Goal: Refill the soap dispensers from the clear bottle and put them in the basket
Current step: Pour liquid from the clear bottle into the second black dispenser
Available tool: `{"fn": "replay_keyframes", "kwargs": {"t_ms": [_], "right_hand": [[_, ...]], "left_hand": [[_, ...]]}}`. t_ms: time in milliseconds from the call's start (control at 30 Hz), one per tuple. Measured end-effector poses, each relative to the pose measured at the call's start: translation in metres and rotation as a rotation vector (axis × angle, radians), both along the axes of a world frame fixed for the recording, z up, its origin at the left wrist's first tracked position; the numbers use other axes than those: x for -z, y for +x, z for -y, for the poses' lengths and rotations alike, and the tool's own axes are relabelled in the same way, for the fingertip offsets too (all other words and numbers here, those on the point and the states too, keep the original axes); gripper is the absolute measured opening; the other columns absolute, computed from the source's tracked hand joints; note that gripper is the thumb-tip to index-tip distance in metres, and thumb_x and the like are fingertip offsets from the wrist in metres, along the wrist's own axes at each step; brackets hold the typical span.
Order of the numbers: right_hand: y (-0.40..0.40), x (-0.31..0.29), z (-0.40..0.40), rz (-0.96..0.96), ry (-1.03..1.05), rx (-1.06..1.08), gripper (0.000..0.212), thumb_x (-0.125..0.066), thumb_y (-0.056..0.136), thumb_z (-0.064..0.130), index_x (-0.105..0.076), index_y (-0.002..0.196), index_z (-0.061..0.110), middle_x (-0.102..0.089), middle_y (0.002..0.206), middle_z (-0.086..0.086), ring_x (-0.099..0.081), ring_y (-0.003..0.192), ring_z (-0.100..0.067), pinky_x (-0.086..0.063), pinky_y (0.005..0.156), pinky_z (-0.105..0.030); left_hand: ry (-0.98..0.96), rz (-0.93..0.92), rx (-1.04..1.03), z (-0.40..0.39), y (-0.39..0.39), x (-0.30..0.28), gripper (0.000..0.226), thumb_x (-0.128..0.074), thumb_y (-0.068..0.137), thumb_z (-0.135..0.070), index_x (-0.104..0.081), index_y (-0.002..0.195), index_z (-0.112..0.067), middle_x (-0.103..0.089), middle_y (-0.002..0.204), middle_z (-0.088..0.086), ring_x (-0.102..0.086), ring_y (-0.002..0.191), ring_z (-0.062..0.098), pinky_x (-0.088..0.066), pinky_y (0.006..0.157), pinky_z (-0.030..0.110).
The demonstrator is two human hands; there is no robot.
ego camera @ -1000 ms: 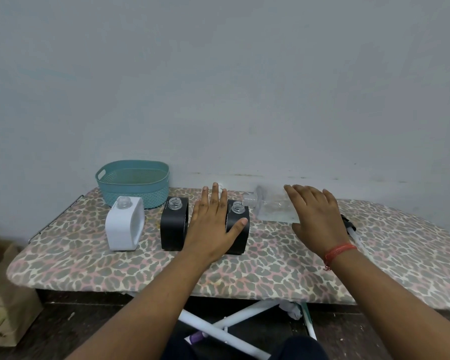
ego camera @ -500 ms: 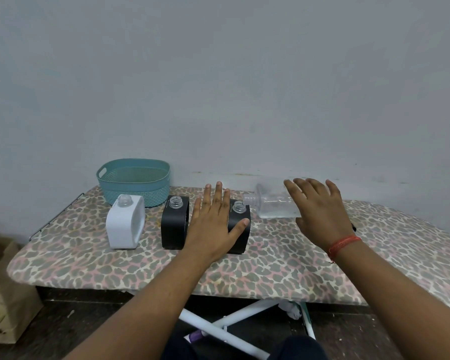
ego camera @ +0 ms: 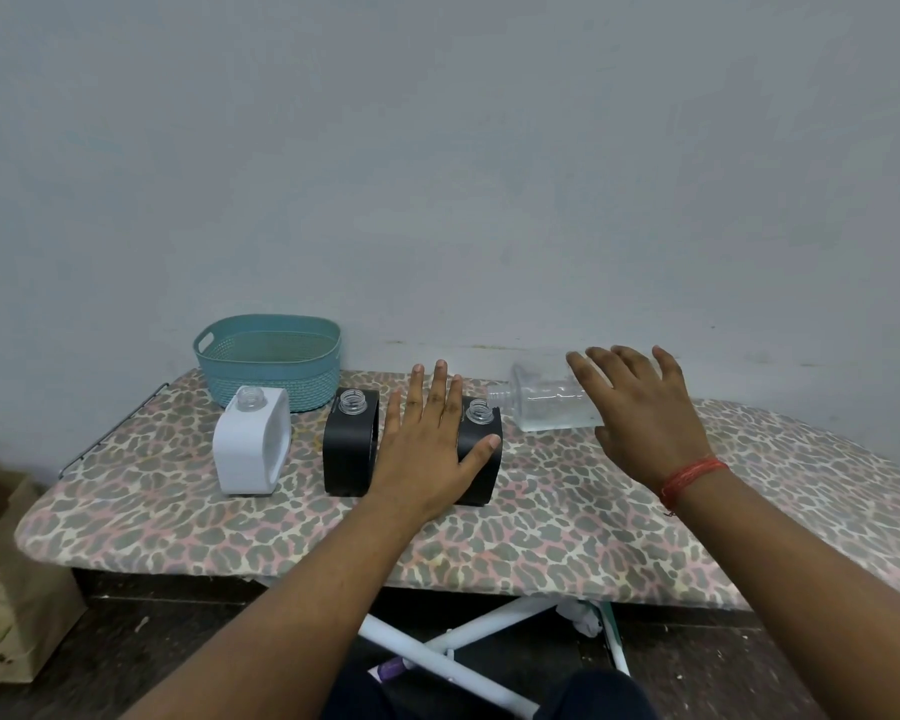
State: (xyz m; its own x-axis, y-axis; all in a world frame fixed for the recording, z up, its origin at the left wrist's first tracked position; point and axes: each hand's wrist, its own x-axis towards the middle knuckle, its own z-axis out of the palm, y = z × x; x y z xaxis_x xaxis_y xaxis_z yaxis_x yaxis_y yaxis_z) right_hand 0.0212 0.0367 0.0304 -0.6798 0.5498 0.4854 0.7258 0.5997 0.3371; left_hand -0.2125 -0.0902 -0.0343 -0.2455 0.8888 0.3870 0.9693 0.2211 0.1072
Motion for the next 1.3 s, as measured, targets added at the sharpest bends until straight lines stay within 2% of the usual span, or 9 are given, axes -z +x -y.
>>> {"fn": "replay_keyframes", "kwargs": {"t_ms": [200, 567, 1300], "right_hand": [[-0.001, -0.004, 0.000, 0.021, 0.014, -0.003, 0.087, -0.077, 0.073, 0.015, -0.035, 0.149, 0.023, -0.050, 0.145, -0.006, -0.047, 0.133, -0.032, -0.028, 0.112, -0.062], [-0.001, -0.010, 0.000, 0.051, 0.038, -0.011, 0.085, -0.075, 0.073, 0.011, -0.036, 0.148, 0.022, -0.051, 0.145, -0.007, -0.047, 0.132, -0.033, -0.028, 0.112, -0.062], [-0.002, -0.019, 0.002, 0.090, 0.055, -0.007, 0.083, -0.075, 0.076, 0.011, -0.035, 0.149, 0.022, -0.049, 0.147, -0.008, -0.046, 0.134, -0.034, -0.027, 0.113, -0.062]], "left_hand": [[-0.001, -0.009, -0.006, 0.000, 0.001, 0.000, 0.094, 0.005, 0.089, -0.082, 0.014, 0.162, -0.023, 0.034, 0.165, -0.002, 0.042, 0.147, 0.016, 0.031, 0.112, 0.041], [0.000, -0.013, -0.004, -0.002, 0.000, 0.002, 0.097, 0.010, 0.087, -0.083, 0.012, 0.163, -0.023, 0.032, 0.166, -0.003, 0.038, 0.149, 0.019, 0.017, 0.123, 0.051], [0.018, -0.015, 0.003, -0.004, -0.002, 0.005, 0.096, 0.009, 0.087, -0.083, 0.010, 0.163, -0.024, 0.030, 0.167, -0.003, 0.036, 0.150, 0.019, 0.018, 0.122, 0.052]]}}
